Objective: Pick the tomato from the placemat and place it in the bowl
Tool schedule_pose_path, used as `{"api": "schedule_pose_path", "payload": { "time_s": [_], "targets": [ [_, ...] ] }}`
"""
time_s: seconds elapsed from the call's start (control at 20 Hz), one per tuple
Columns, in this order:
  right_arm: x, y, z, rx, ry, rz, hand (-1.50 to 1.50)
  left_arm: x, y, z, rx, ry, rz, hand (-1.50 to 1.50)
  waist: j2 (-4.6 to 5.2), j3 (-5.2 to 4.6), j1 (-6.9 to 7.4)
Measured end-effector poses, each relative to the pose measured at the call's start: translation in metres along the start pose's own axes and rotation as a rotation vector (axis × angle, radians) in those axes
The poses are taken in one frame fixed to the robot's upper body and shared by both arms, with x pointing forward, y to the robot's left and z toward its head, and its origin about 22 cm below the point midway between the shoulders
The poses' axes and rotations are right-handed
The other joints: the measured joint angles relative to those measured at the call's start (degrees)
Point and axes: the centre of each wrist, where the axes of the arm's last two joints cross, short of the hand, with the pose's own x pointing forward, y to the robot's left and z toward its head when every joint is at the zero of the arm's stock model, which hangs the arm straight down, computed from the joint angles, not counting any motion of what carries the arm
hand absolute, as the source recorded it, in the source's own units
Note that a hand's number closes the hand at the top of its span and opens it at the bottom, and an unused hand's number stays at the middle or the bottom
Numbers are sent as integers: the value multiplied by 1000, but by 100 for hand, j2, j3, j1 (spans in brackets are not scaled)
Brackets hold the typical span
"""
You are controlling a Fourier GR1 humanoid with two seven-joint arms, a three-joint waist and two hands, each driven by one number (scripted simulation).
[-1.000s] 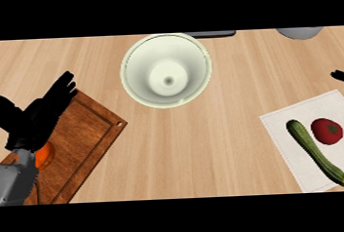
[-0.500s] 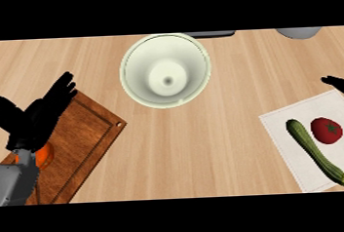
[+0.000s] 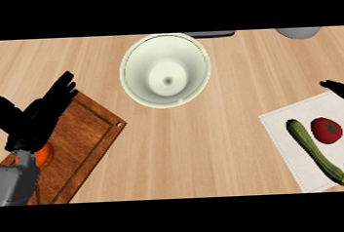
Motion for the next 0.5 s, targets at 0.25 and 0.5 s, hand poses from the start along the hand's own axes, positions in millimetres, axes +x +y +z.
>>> {"api": "schedule_pose_path", "payload": {
  "time_s": [0.25,0.5],
  "targets": [
    [2,7,-9,-1,13,7,-150,-7,-2,-3,1,0,5,0,1,-1,-4],
    [2,11,-24,10,31,4,-150,-6,0,1,1,-4,1,0,1,0,6]
  ]
}}
